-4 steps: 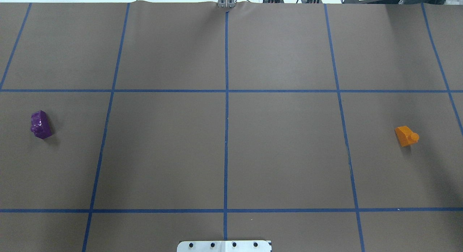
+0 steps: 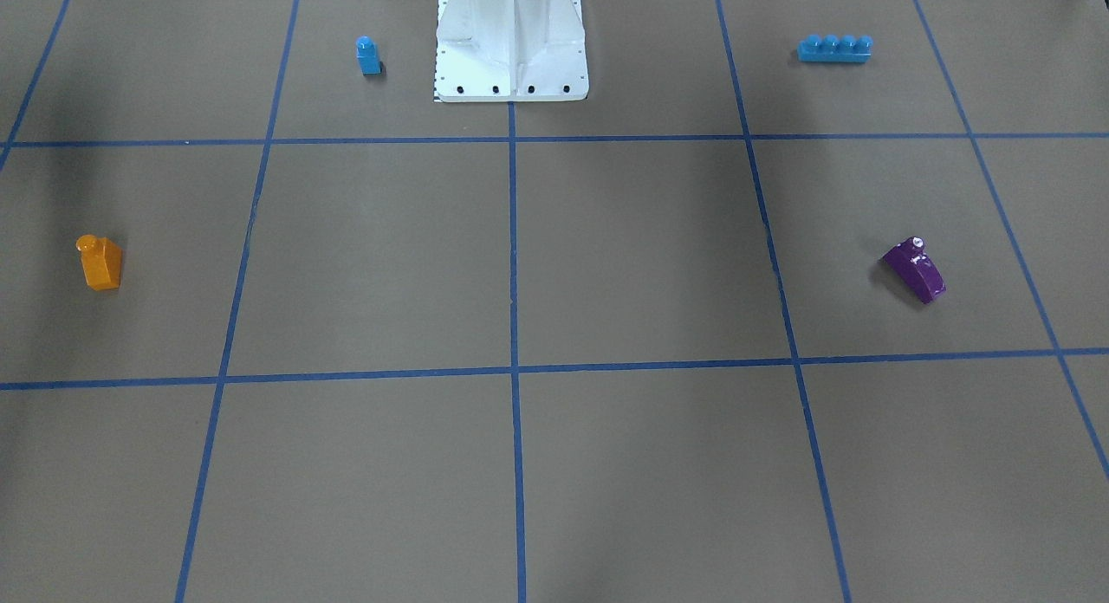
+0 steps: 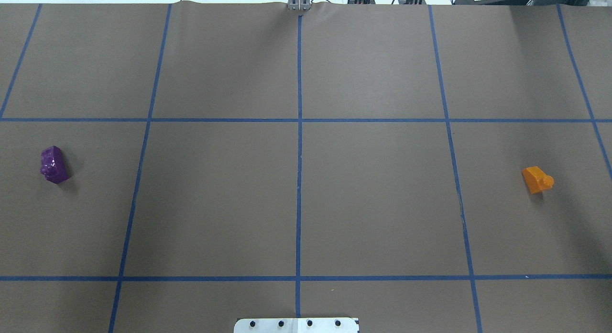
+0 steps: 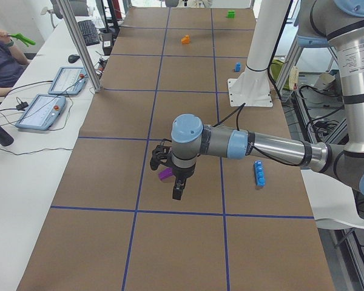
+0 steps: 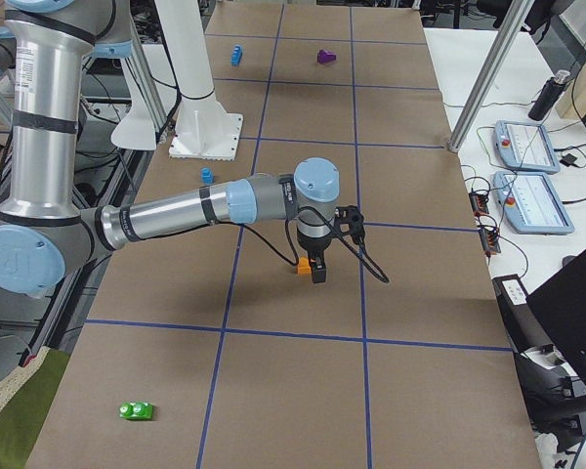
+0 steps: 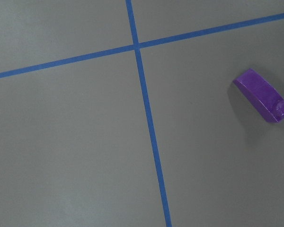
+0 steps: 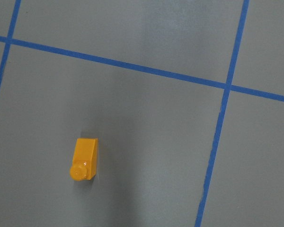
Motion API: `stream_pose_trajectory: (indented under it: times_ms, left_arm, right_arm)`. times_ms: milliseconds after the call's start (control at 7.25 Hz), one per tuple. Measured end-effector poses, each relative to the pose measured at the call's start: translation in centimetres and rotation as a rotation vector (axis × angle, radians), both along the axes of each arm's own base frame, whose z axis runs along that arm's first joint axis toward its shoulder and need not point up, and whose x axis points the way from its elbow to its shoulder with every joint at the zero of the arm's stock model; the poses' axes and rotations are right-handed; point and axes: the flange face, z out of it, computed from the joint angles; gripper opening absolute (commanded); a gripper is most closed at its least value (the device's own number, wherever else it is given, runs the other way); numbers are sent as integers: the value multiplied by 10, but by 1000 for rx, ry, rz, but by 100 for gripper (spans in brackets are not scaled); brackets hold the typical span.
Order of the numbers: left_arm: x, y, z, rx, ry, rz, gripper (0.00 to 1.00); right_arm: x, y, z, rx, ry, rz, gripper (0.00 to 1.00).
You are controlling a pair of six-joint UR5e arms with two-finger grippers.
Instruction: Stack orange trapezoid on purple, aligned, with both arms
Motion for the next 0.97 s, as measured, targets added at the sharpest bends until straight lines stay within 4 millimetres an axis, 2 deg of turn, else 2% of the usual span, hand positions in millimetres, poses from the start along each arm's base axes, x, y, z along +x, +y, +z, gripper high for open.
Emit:
stream_pose_trajectory:
  times_ms: [276,552,690,828,966]
  left_arm:
    - [1,-31,-29,156,-3,-4,100]
    - [7,-74,-52,175,37,-102,100]
    - [20,-86,-59,139,82,-186,100]
    - [48,-93,-62,104,125,-247,100]
    - [85,-96,-60,65,158,-283,100]
  right_arm:
    - [-1,-12,-14,33,1,1,100]
    - [-1,-17,-21,49,4,2,100]
    - [-1,-17,-21,49,4,4,100]
    - [-1,-18,-21,50,4,4,100]
    - [-1,-18,-22,50,4,4,100]
